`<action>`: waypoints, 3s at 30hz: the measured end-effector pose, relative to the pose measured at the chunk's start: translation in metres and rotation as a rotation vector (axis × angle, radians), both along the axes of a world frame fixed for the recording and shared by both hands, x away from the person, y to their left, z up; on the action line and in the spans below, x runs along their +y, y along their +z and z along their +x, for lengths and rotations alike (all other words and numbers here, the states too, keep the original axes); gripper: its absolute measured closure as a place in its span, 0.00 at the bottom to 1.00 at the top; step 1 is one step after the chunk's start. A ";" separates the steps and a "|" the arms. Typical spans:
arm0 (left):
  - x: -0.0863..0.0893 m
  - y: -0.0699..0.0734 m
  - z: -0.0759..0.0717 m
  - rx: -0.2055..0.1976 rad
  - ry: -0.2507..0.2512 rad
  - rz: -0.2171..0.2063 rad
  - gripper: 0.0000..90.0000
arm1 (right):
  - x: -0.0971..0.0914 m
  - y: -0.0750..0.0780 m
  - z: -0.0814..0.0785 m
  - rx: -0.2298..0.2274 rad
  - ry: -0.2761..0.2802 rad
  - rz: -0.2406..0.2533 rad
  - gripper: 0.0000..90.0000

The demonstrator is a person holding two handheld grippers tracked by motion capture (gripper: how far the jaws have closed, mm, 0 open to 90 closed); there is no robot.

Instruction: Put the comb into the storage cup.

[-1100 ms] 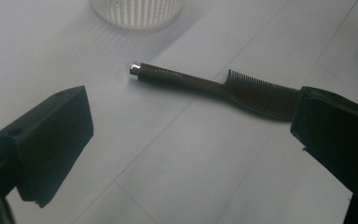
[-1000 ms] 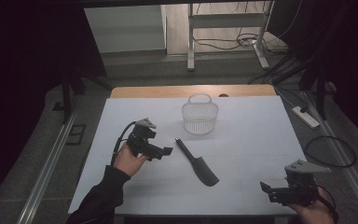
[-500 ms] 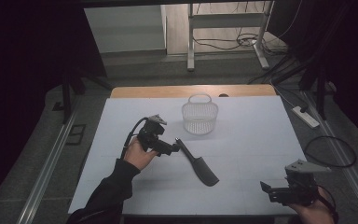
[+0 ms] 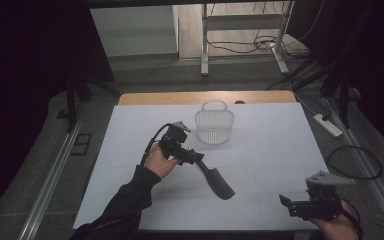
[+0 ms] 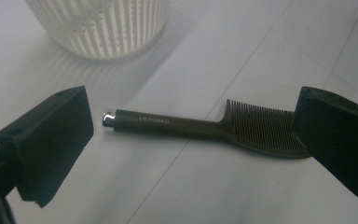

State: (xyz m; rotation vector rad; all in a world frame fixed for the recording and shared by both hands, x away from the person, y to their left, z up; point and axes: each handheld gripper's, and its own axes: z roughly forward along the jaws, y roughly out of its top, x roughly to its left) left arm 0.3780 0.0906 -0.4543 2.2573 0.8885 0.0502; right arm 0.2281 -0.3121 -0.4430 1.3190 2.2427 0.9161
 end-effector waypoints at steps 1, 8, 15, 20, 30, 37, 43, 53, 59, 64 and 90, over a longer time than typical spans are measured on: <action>-0.002 0.000 0.001 0.001 -0.003 0.001 0.00 | 0.000 0.000 0.000 0.000 0.000 0.000 0.00; -0.012 -0.002 0.005 -0.005 -0.016 0.018 0.00 | 0.000 0.000 0.000 0.001 0.001 -0.001 0.00; -0.030 -0.003 0.008 -0.012 -0.049 0.029 0.00 | 0.000 0.000 0.000 0.003 0.002 -0.002 0.00; -0.039 -0.005 0.010 -0.009 -0.055 0.043 0.00 | 0.000 0.000 0.000 0.002 0.003 0.000 0.00; -0.037 -0.007 0.013 -0.005 -0.032 0.059 0.53 | 0.000 0.000 0.000 0.003 0.007 -0.003 0.00; -0.037 -0.009 0.016 0.003 -0.046 0.061 0.98 | 0.000 0.000 0.000 0.006 0.006 -0.003 0.00; -0.041 -0.015 0.018 0.002 -0.046 0.087 0.99 | 0.000 0.000 0.000 0.006 0.006 -0.003 0.00; -0.044 -0.038 0.024 0.033 -0.023 0.135 0.99 | 0.001 -0.001 0.000 0.006 0.011 -0.007 0.00; -0.043 -0.048 0.027 0.046 -0.013 0.159 0.99 | 0.001 -0.001 0.000 0.005 0.013 -0.009 0.01; -0.042 -0.053 0.029 0.050 -0.013 0.178 0.99 | 0.001 -0.001 0.000 0.006 0.014 -0.011 0.01; -0.030 -0.057 0.008 0.071 -0.015 0.240 0.99 | 0.001 0.000 0.000 0.001 0.016 -0.010 0.01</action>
